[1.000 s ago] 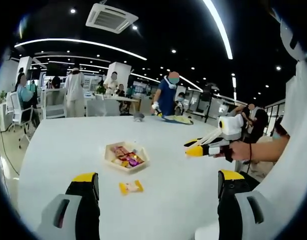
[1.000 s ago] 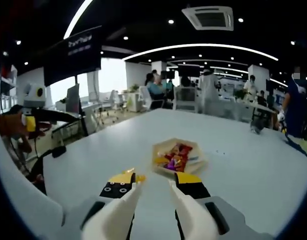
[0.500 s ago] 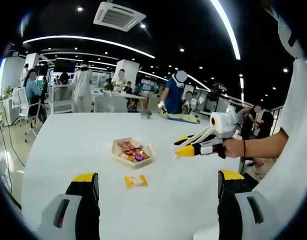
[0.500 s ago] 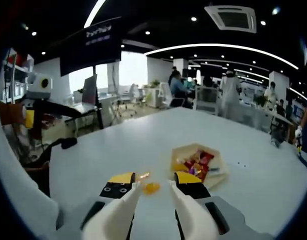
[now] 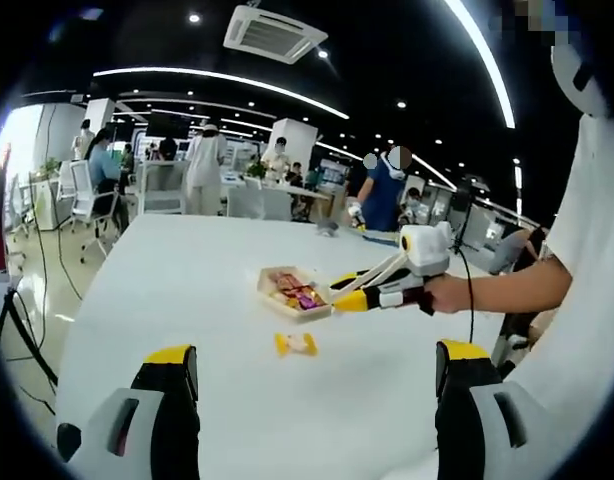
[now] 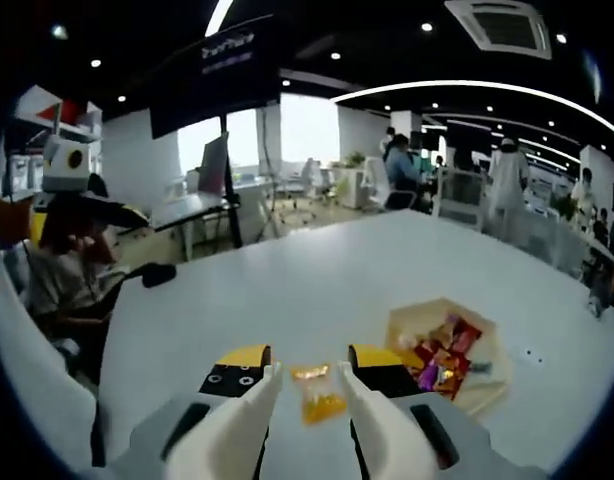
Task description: Place the target food into the container with the food tongs after gripping and lifting it, then release it inside without dropping or visibly crushing the food.
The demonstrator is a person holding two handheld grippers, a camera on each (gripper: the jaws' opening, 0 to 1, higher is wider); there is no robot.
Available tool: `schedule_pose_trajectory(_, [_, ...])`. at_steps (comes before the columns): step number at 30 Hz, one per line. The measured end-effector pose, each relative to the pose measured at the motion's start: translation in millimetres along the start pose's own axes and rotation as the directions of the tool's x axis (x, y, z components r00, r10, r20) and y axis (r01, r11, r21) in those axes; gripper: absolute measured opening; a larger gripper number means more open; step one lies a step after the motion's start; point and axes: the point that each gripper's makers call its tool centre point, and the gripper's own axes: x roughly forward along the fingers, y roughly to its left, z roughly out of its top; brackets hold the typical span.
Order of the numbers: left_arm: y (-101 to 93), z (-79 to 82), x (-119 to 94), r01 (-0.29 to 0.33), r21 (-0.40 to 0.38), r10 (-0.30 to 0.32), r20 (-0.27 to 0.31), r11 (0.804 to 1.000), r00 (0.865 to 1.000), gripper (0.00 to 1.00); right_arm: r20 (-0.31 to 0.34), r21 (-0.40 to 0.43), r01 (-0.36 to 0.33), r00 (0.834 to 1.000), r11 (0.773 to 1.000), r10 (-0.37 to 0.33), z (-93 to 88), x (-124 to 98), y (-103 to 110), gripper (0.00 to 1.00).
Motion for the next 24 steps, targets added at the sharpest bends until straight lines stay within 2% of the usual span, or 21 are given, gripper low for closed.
schedule_pose_trajectory(7, [3.7, 0.8, -3.7, -0.050, -0.028, 0.050, 0.003, 0.998, 0.999, 0.99, -0.033, -0.038, -0.054, 0.998, 0.998, 0.053, -14.9, 25.3, -4.0, 0.30])
schedule_pose_trajectory(11, [8.0, -2.7, -5.0, -0.080, -0.011, 0.079, -0.027, 0.997, 0.996, 0.99, -0.073, -0.096, -0.088, 0.994, 0.991, 0.081, -29.1, 36.9, -5.6, 0.30])
schedule_pose_trajectory(17, [15.0, -0.2, -8.4, -0.125, -0.038, 0.125, -0.009, 0.991, 0.992, 0.99, -0.101, -0.084, -0.125, 0.988, 0.989, 0.116, -44.5, 52.5, -6.9, 0.30])
schedule_pose_trajectory(24, [20.6, -9.2, -12.3, -0.165, -0.052, 0.164, -0.038, 0.985, 0.986, 0.99, -0.161, -0.098, -0.171, 0.975, 0.980, 0.154, -64.9, 70.4, -4.8, 0.30])
